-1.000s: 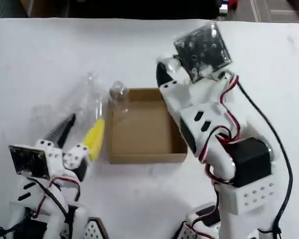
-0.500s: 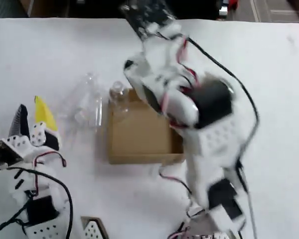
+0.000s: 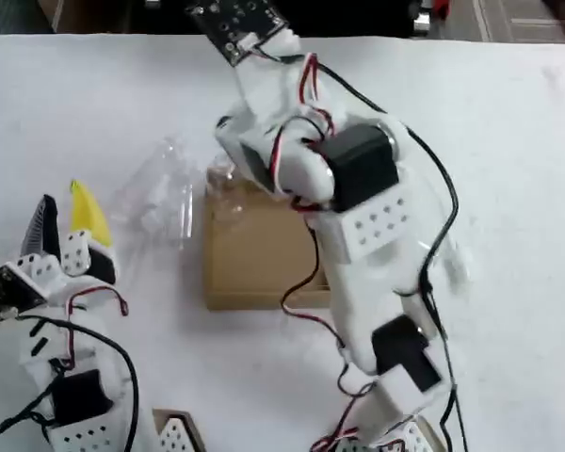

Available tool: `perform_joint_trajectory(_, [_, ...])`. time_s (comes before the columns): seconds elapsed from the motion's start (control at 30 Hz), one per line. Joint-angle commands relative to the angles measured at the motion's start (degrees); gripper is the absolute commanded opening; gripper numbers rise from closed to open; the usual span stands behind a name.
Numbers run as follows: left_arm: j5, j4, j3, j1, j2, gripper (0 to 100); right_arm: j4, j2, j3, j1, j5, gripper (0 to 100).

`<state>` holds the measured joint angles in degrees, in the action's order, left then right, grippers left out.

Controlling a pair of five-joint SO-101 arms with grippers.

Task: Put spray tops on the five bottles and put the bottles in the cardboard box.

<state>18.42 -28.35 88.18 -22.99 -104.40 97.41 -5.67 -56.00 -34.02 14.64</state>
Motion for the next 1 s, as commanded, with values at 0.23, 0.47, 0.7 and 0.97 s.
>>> perform_joint_trajectory(0.23, [0.2,-0.3,-1.3,0.8,-0.4,15,1.0,11.5,14.2,-0.3,1.1,1.5])
perform_joint_trajectory(0.47, [0.2,-0.4,-1.3,0.8,-0.4,15,-0.5,11.3,14.2,-0.7,1.0,1.5])
perform_joint_trajectory(0.7, [0.2,-0.4,-1.3,0.8,-0.4,15,-4.3,4.4,15.1,-0.7,1.0,1.6])
perform_joint_trajectory(0.97, [0.2,-0.4,-1.2,0.9,-0.4,15,-9.1,-0.3,15.3,-0.7,0.7,1.6])
